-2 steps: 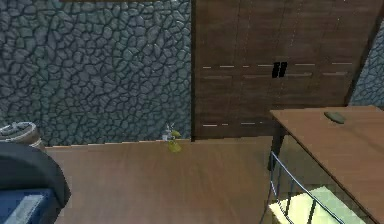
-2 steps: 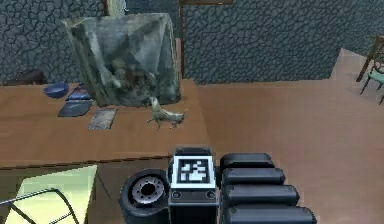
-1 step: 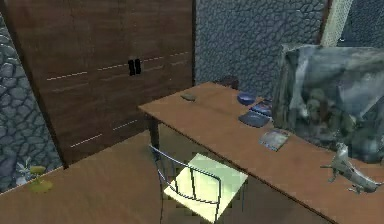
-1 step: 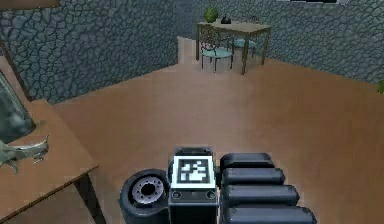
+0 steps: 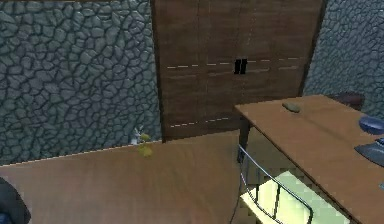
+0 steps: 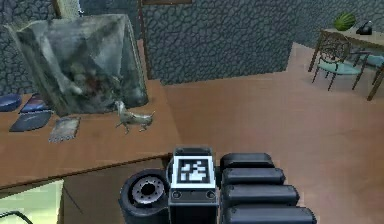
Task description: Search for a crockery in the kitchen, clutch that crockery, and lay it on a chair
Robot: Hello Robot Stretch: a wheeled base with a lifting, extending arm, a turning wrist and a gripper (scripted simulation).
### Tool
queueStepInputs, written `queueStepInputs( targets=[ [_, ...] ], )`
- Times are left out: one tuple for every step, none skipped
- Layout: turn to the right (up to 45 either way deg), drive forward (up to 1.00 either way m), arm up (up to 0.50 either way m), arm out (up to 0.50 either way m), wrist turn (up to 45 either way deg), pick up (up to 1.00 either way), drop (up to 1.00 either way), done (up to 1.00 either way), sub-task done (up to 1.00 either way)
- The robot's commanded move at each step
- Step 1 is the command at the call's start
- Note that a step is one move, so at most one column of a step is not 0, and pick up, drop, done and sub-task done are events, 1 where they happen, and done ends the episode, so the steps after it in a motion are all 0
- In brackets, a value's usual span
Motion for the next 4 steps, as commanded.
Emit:
queueStepInputs(
  targets=[
    [21.0,0.00,0.00,0.00,0.0,0.00,0.00,0.00,0.00],
    [-12.0,0.00,0.00,0.00,0.0,0.00,0.00,0.00,0.00],
    [-3.0,0.00,0.00,0.00,0.0,0.00,0.00,0.00,0.00],
    [9.0,0.00,0.00,0.00,0.0,0.00,0.00,0.00,0.00]
  ],
)
